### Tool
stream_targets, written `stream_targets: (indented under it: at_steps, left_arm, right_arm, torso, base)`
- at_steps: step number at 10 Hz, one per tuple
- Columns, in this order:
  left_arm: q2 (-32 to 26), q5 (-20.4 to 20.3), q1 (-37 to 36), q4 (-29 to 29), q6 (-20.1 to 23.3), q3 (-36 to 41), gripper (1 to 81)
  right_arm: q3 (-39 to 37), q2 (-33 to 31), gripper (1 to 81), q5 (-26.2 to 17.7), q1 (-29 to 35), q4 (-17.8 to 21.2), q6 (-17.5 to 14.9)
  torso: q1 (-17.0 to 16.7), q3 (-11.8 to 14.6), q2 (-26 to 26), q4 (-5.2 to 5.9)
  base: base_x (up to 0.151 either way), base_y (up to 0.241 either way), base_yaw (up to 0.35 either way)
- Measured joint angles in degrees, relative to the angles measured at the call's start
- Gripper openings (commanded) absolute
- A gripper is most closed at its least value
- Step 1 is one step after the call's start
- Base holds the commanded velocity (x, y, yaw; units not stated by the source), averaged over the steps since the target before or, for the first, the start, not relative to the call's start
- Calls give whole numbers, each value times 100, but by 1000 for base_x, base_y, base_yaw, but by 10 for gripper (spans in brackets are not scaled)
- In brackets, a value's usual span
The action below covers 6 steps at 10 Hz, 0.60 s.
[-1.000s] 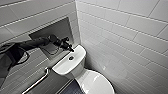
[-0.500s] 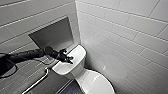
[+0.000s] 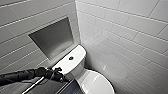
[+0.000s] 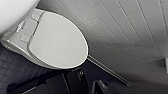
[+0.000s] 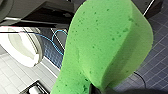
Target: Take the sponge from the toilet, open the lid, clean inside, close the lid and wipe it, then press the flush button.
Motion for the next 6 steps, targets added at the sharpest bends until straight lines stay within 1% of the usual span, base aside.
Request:
stream_targets:
  at_steps: [2,3,6]
  left_arm:
    - [-516,-574,778,288,-4,384,10]
    - [-653,-844,1237,425,-17,533,10]
    - [-798,-1647,2677,836,-17,623,10]
  right_arm:
    - [-2,0,10,-9,9,2,2]
    - [-5,2,10,-17,44,5,2]
    - [-140,91,10,-21,91,6,2]
  torso:
    - [0,0,0,0]
    - [0,2,0,0]
    - [0,2,0,0]
  base:
    - [0,0,0]
    - [0,0,0]
    - [0,0,0]
